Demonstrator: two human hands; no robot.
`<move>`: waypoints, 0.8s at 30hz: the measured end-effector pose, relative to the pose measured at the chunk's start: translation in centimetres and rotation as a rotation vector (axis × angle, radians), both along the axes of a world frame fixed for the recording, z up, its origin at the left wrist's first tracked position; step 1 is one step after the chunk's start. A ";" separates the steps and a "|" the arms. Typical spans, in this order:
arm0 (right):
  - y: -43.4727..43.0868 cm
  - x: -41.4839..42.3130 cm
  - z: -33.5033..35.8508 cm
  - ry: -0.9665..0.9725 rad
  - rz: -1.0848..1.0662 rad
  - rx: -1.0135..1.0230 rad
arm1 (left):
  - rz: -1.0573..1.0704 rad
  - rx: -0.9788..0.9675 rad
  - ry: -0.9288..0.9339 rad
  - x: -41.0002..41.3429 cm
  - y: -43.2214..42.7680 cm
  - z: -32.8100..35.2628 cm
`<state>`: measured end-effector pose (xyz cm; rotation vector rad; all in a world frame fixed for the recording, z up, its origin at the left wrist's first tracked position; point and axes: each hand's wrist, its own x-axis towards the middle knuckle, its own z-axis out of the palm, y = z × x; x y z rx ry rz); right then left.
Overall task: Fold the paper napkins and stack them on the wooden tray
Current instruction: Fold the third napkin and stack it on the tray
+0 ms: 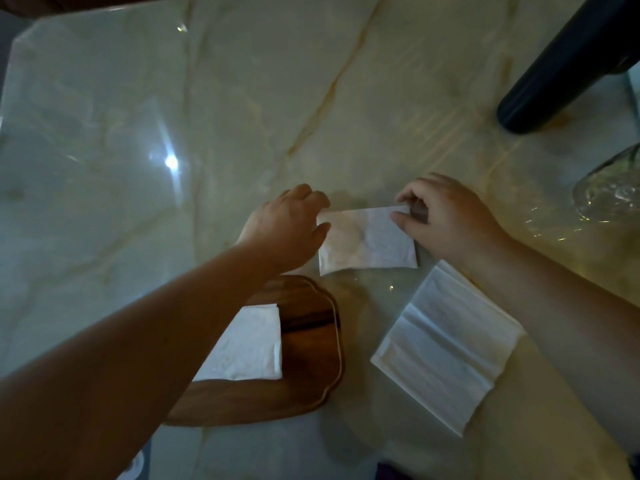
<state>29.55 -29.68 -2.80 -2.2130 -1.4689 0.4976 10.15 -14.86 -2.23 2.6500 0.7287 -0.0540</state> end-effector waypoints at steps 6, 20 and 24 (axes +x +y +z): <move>0.6 -0.5 -1.2 -0.049 -0.064 -0.078 | 0.047 0.000 0.093 1.3 0.1 -1.5; -0.6 -5.3 4.9 0.582 -0.199 0.171 | 0.519 -0.785 -0.319 -6.2 -0.5 3.9; -0.3 -9.3 5.2 0.686 -0.191 0.147 | 0.601 -0.797 -0.351 -10.3 -0.5 5.1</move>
